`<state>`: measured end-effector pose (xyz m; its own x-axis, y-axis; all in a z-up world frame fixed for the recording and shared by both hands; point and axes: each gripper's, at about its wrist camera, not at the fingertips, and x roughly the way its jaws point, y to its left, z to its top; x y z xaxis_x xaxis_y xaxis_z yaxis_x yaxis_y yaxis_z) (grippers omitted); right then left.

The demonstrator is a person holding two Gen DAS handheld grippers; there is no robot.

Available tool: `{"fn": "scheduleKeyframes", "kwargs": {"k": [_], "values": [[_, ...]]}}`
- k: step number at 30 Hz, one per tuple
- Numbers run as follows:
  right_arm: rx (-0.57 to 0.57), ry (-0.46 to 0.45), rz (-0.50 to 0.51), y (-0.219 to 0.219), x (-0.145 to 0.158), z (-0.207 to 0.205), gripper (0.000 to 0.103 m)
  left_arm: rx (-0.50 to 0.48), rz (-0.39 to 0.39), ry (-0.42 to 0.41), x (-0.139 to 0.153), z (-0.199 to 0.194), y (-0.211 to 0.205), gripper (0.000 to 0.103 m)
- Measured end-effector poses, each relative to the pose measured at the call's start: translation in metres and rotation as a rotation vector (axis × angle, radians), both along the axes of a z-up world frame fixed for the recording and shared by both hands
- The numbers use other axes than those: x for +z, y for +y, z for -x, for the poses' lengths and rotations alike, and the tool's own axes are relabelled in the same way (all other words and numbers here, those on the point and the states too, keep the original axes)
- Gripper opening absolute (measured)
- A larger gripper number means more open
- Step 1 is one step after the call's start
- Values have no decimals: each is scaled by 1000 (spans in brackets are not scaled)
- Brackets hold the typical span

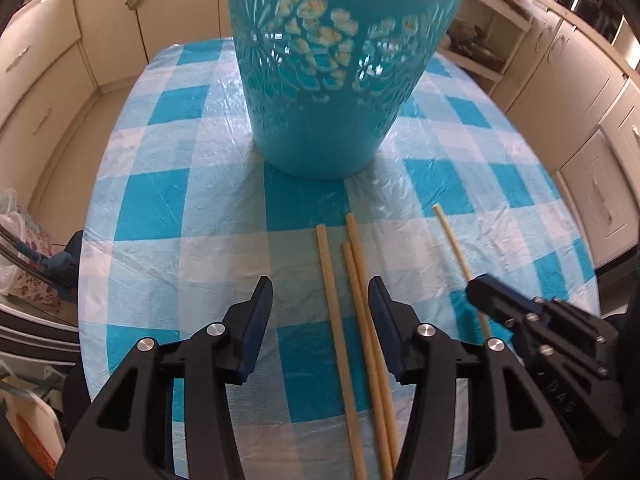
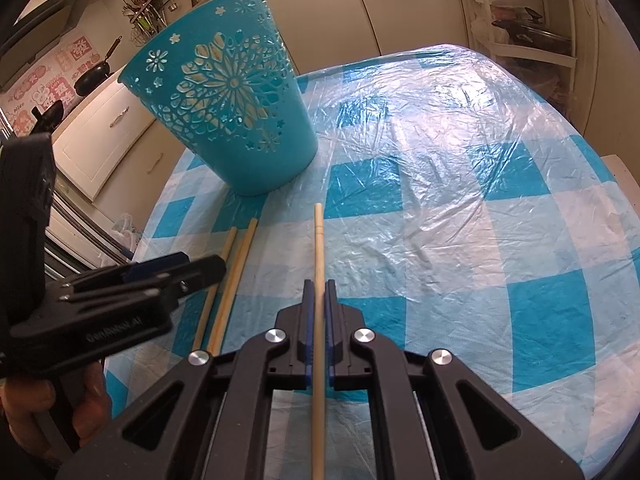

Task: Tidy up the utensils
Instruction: 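Close the right tool on one loose chopstick while the left tool grasps another, then lift both held chopsticks over the teal basket and open both tools to drop them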

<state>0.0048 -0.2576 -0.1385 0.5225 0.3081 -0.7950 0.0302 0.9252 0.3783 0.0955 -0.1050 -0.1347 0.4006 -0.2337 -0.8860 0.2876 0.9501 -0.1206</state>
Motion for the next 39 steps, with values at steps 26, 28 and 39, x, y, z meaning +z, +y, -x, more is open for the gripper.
{"fn": "scheduleKeyframes", "kwargs": {"k": [26, 28, 39], "values": [[-16, -375, -125, -10, 97, 8, 6, -37, 330, -270, 138, 8, 55, 5], [-22, -468, -145, -6, 128, -3, 6, -26, 382, -364, 169, 1, 60, 5], [-150, -739, -138, 6, 194, -121, 6, 135, 553, -722, 228, -76, 42, 5]]}}
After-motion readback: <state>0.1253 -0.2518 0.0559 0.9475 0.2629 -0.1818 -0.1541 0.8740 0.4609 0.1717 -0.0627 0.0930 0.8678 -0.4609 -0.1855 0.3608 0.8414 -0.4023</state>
